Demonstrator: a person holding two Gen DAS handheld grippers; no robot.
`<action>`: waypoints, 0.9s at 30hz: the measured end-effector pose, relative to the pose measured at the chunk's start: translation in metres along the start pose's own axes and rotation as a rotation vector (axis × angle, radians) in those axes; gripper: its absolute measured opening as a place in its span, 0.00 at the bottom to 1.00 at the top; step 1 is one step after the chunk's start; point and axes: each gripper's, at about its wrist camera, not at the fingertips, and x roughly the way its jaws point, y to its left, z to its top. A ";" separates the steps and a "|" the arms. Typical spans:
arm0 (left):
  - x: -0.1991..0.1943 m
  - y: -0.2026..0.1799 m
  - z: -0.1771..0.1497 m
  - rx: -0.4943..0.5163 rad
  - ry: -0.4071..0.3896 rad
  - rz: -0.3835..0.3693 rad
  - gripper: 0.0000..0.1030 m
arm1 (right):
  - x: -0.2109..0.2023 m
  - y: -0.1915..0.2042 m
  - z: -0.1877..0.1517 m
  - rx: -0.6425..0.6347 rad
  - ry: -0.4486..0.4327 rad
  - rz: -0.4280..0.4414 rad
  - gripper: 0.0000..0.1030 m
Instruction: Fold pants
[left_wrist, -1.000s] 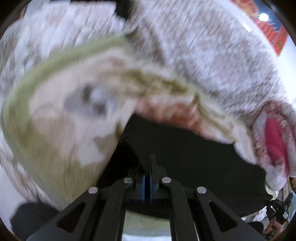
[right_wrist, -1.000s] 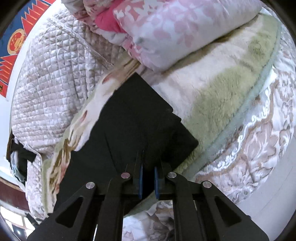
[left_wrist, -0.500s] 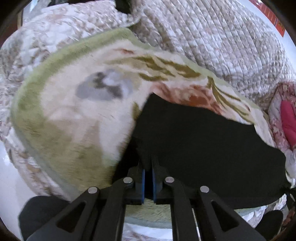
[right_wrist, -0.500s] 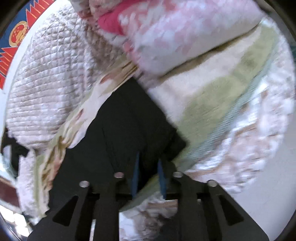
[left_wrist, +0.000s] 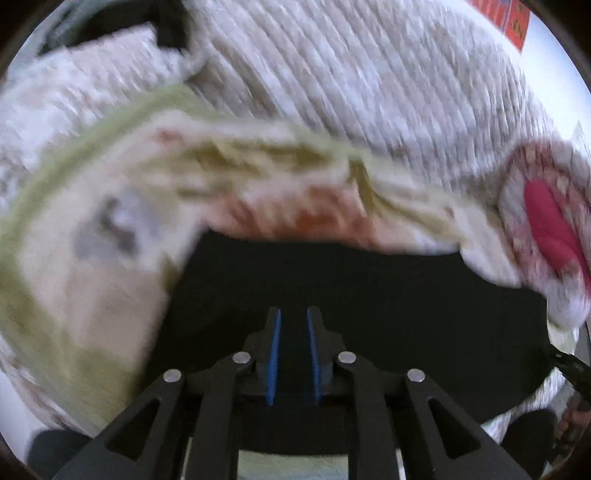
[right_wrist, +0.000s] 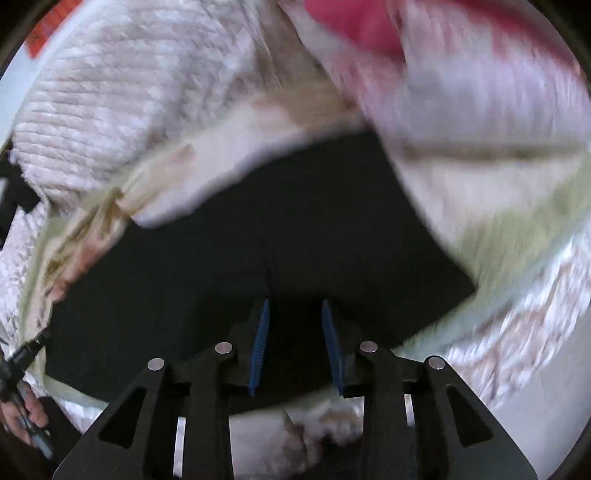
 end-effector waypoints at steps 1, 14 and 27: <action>0.009 0.000 -0.009 0.003 0.046 0.003 0.16 | -0.005 -0.004 0.000 0.006 -0.008 -0.013 0.31; 0.025 -0.040 0.031 0.127 -0.064 0.030 0.17 | 0.029 0.027 0.074 -0.202 -0.137 -0.092 0.33; 0.035 0.003 0.026 0.078 -0.038 0.125 0.19 | 0.012 0.061 0.050 -0.283 -0.153 -0.059 0.45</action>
